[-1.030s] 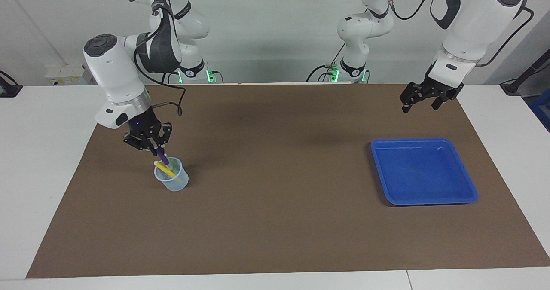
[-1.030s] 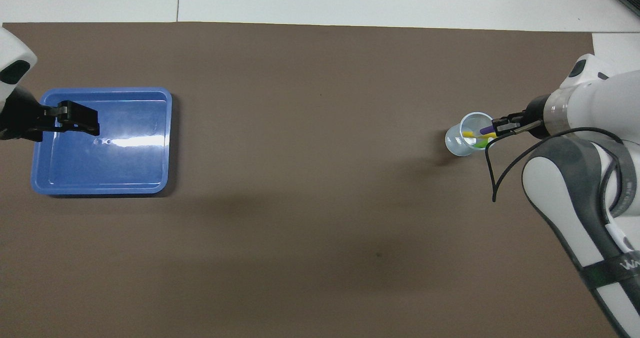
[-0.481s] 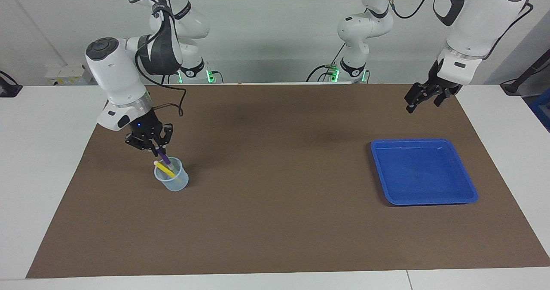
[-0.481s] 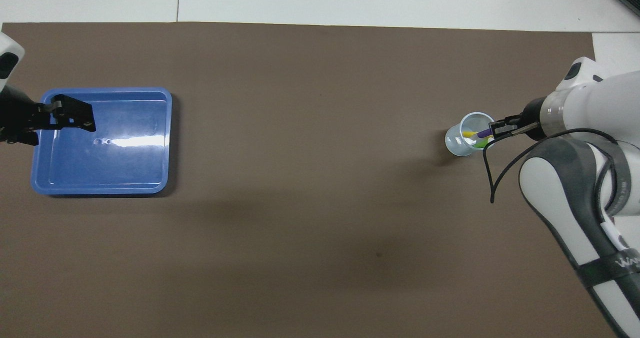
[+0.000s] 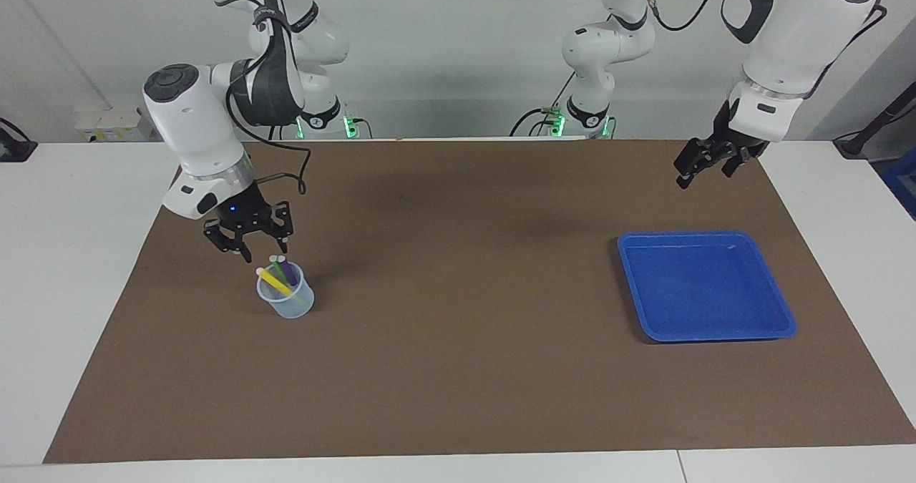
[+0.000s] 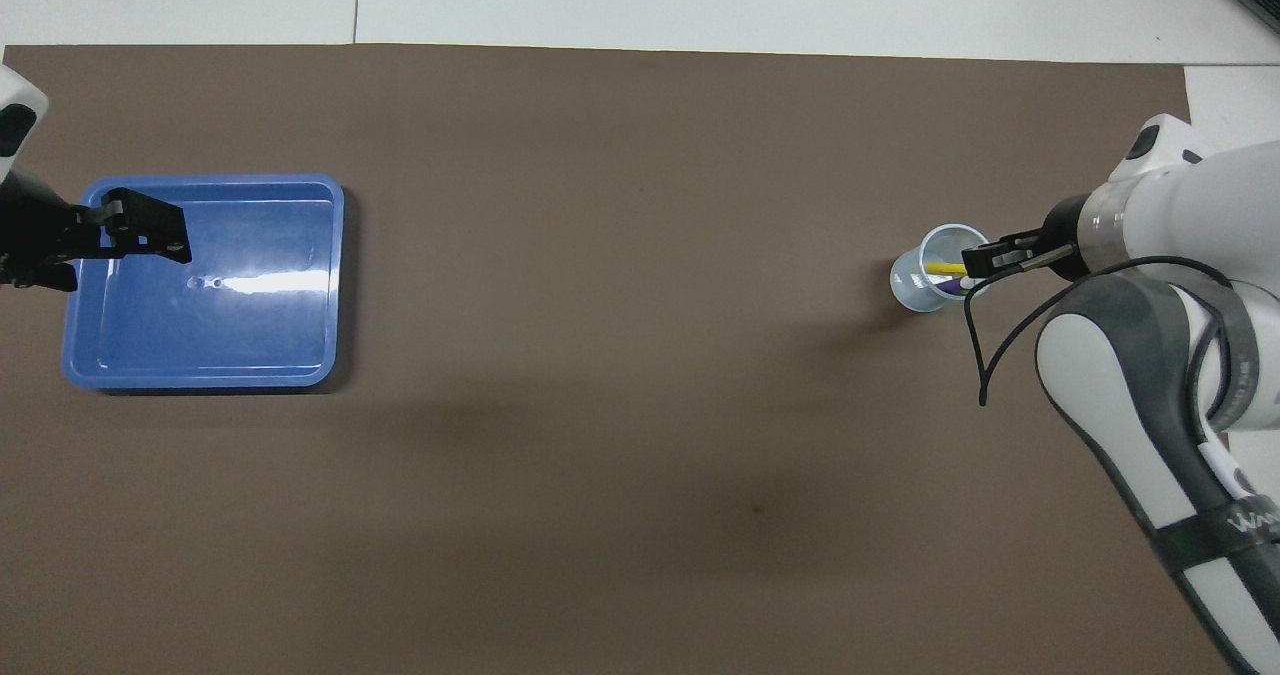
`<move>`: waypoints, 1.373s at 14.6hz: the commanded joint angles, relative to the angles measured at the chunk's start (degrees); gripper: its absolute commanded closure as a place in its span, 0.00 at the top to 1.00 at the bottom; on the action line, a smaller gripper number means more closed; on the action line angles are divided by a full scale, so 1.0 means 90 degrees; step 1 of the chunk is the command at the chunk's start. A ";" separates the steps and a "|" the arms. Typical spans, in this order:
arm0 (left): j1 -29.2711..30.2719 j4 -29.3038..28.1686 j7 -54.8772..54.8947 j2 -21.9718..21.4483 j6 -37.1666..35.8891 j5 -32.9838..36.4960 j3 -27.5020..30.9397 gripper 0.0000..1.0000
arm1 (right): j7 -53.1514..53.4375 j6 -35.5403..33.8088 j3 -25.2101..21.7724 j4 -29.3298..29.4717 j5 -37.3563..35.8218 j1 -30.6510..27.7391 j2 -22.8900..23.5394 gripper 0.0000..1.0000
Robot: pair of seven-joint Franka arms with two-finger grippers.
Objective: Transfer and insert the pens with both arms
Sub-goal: 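Open the right gripper to release the purple pen in the cup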
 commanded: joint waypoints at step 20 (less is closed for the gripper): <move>-0.0300 -0.0236 -0.0319 -0.0312 -0.0138 0.0040 -0.0046 1.00 | 0.0212 -0.2062 0.0022 0.1043 -0.0122 -0.0352 -0.0656 1.00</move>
